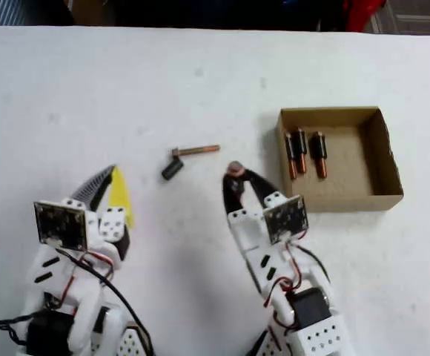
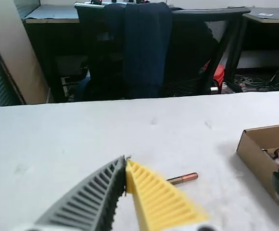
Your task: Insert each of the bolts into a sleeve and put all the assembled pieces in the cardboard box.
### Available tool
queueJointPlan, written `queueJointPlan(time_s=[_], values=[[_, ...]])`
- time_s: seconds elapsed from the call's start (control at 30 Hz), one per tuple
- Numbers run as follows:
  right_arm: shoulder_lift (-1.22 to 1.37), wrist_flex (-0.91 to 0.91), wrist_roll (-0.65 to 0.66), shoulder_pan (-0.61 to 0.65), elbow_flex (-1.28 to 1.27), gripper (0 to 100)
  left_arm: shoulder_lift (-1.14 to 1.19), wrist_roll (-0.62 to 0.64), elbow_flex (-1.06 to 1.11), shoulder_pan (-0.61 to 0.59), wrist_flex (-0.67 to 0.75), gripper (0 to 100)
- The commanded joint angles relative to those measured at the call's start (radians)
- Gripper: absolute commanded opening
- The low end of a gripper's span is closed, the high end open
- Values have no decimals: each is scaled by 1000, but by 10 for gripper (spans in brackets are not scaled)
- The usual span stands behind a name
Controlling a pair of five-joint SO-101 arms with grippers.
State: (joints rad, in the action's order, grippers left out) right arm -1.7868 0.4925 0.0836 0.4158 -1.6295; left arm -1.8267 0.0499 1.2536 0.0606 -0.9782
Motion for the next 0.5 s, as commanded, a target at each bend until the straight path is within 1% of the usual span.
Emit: queueJointPlan(time_s=[0.0,0.1,0.23,0.3,0.47], values=[[-10,101,2,-62,133,17,7,-3,-41,-47,-38,24],[-10,197,2,-111,206,17,7,-3,-6,-68,-74,24],[-2,318,3,-154,301,17,7,-3,143,-71,-71,24],[-1,375,3,-171,348,17,7,-3,184,-71,-71,24],[16,475,75,-177,437,17,7,-3,270,-71,-78,24]])
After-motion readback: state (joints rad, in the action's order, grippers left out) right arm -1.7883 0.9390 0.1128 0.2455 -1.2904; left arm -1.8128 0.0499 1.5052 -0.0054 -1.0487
